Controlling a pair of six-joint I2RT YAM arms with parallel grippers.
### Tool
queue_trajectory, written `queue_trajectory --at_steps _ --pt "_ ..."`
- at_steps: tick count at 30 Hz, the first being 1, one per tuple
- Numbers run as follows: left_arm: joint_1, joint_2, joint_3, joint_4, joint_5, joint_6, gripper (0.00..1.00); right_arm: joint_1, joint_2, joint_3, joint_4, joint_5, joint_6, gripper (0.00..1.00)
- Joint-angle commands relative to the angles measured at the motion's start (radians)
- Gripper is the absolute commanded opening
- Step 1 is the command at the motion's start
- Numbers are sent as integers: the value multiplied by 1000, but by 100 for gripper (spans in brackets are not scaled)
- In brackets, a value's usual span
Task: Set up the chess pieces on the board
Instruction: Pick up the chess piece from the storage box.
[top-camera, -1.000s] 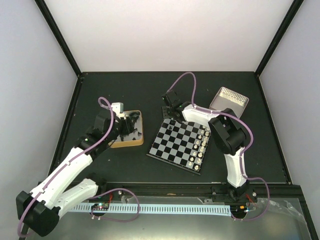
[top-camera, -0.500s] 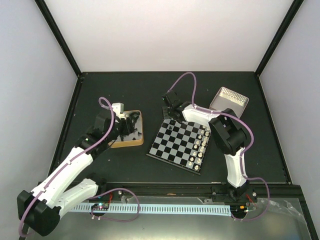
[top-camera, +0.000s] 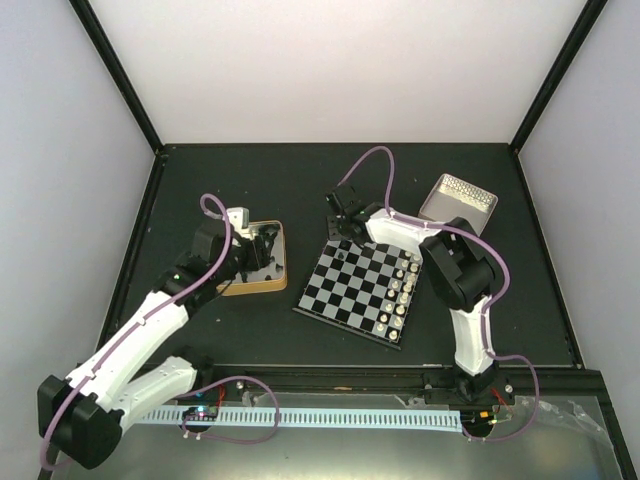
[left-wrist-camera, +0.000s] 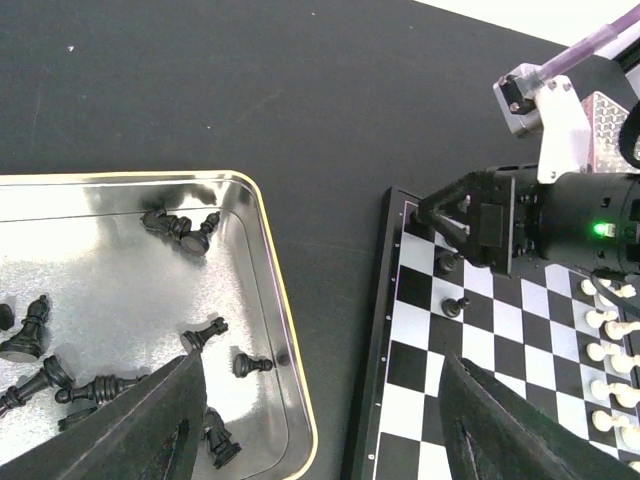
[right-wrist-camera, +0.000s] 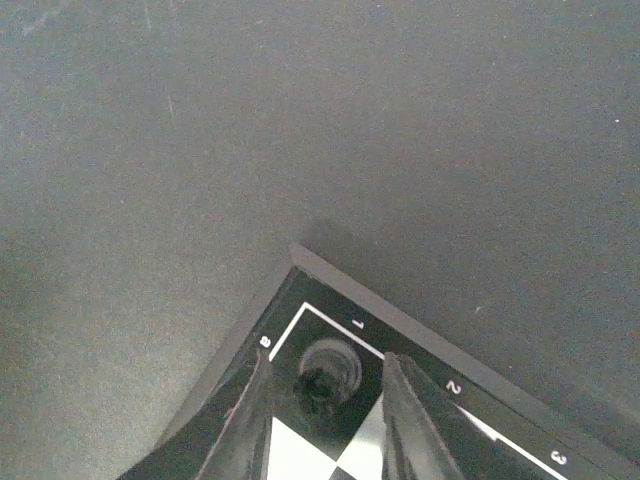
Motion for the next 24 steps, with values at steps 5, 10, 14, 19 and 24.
queue_trajectory --at_steps 5,10,14,19,24 --pt "38 90 69 -26 -8 -51 68 1 -153 52 -51 52 33 40" --pt "86 233 124 -44 8 -50 69 1 -239 18 -72 50 57 40" --pt "135 390 206 -80 36 -38 63 0 -325 -88 -49 23 86 40" --pt "190 637 340 -100 176 -12 44 0 -409 -218 -22 -17 114 39" --pt "203 802 443 -112 221 -18 37 -2 -469 -308 -13 -31 126 37"
